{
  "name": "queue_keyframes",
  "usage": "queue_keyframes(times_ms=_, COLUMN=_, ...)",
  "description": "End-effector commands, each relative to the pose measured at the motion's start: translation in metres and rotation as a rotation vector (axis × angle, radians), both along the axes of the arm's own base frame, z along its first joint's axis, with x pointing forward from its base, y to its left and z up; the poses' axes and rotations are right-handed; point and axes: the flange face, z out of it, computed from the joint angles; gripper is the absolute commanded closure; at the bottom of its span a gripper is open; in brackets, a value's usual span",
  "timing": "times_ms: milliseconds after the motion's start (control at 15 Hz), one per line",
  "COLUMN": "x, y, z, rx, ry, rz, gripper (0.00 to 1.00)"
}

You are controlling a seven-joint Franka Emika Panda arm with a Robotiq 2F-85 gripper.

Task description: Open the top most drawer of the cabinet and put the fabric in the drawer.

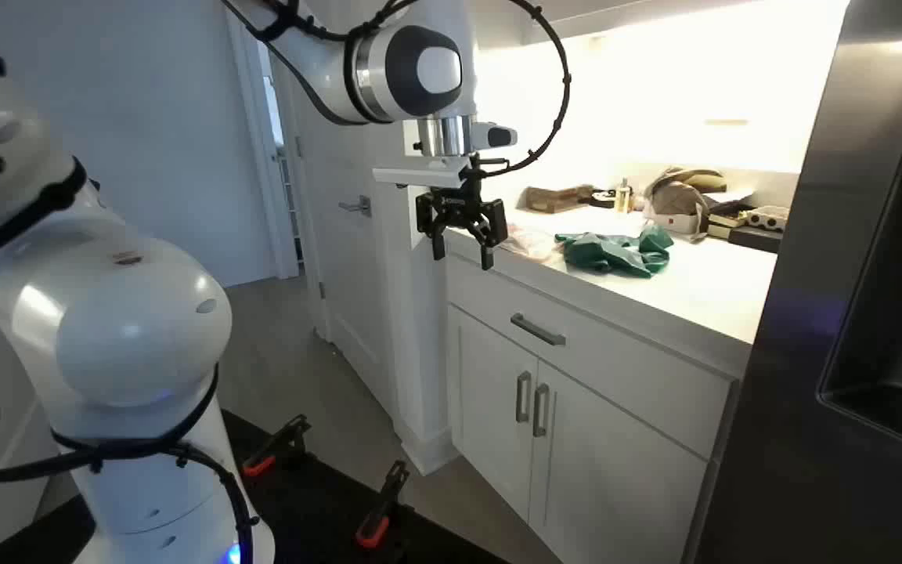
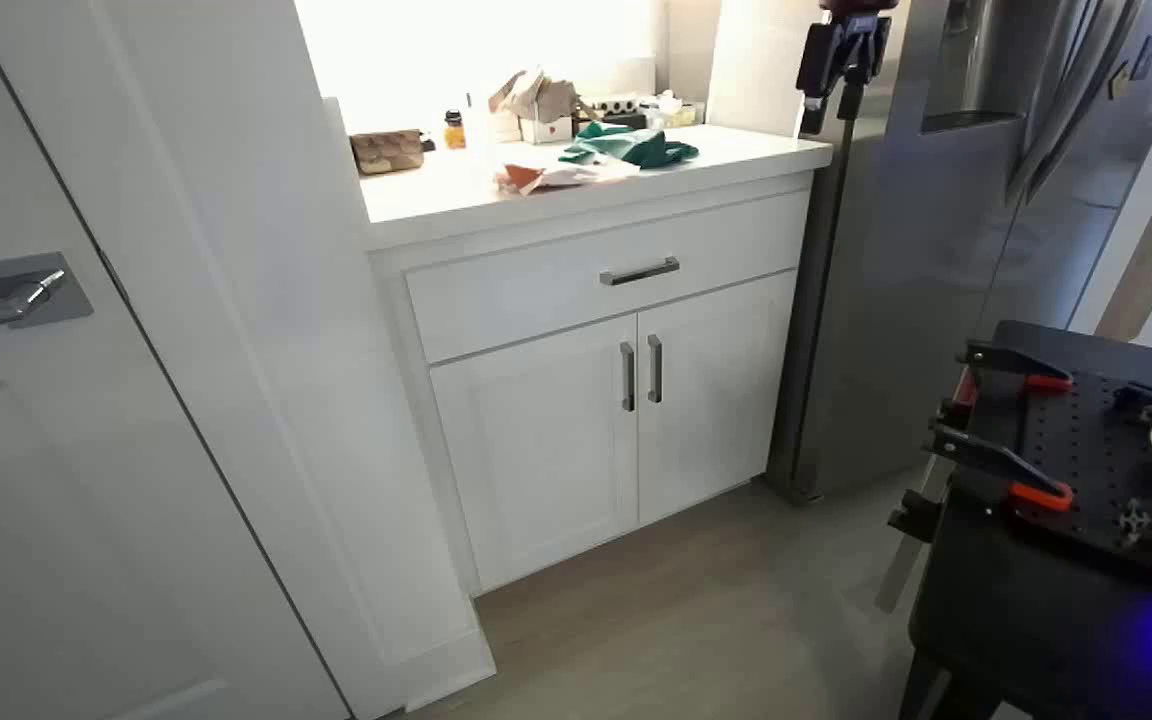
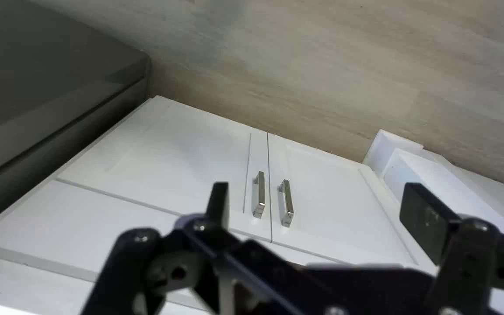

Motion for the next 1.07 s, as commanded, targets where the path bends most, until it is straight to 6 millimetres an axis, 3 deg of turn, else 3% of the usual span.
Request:
queue_keyframes(times_ms=0, x=0.0, y=0.0, z=0.0, rx=0.0, ry=0.001, rz=0.0, gripper=0.0)
queue_keyframes(times_ms=400, x=0.003, y=-0.002, z=-0.004, rx=0.004, ry=0.008, rz=0.028, gripper=0.0)
queue_keyframes(times_ms=733, x=0.017, y=0.0, z=-0.039, rx=-0.022, ry=0.053, rz=0.253, gripper=0.0)
queue_keyframes(times_ms=1000, x=0.037, y=0.018, z=-0.08, rx=-0.117, ry=0.079, rz=0.436, gripper=0.0)
